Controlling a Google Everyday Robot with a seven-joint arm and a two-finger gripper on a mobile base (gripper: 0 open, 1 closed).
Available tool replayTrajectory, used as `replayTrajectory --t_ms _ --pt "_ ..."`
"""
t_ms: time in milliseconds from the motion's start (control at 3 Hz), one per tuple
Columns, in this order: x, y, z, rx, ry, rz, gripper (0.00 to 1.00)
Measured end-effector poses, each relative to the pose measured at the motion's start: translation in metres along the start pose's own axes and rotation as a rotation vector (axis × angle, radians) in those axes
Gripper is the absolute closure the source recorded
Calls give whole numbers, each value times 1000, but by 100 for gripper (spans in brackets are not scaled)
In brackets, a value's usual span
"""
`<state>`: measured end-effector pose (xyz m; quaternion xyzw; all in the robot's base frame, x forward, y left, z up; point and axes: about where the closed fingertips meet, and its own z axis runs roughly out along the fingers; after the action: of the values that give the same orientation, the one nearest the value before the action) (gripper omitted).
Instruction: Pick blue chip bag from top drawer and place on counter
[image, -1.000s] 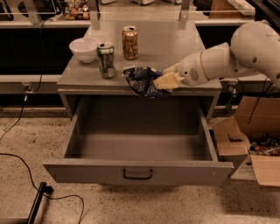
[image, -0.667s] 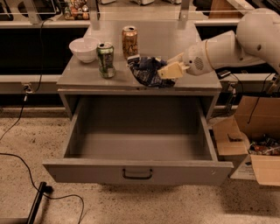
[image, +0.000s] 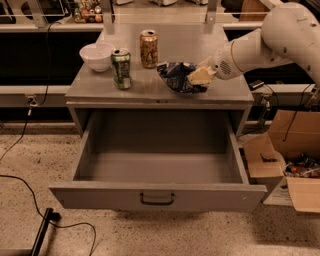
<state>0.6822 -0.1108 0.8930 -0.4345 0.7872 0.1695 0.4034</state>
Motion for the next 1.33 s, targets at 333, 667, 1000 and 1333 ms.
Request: replayTrajectory --t_ms 333,667,1000,1333 --pt "8 -18 2 64 -13 -36 84" --pt "11 -28 3 108 -33 -77 60" --pt "10 -30 7 151 -42 -131 37" --pt "9 -30 9 148 -43 -130 16"
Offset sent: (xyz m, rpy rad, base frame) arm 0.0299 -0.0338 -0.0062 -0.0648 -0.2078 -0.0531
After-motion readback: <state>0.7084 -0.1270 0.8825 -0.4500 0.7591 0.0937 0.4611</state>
